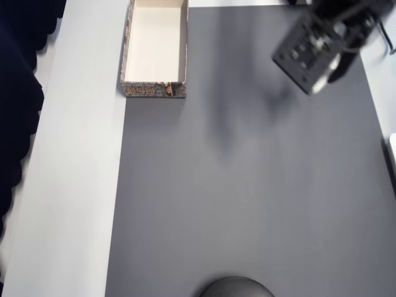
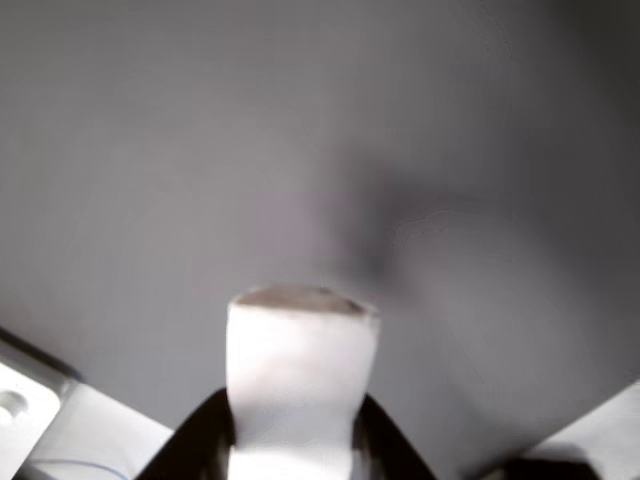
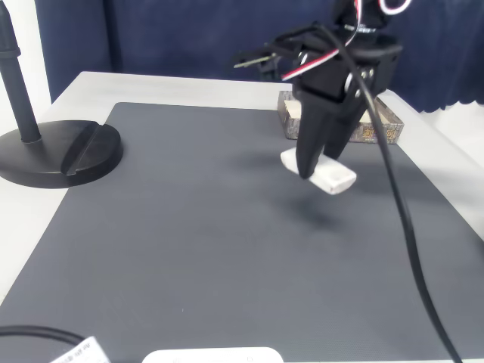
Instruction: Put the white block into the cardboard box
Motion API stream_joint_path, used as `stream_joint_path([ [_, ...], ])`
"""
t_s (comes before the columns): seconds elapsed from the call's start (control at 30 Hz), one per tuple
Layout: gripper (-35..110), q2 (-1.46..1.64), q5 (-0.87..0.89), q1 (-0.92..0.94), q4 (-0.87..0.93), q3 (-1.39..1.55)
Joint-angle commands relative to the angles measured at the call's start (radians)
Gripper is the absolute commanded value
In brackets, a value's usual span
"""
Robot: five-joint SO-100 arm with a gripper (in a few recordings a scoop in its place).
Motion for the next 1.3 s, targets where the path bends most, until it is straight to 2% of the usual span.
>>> stream_joint_path([
  [0.0,-2,0.087,0.101,0.112,0.014,-0.067],
  [0.47,-2,0.029,0.425,0.572,-0.020,-0.178],
  [0.97,-2,-0.199,0.588,0.790,-0.025,-0.446],
  [1.27,-2,-0.282,0.638,0.828,-0.092,-0.486],
])
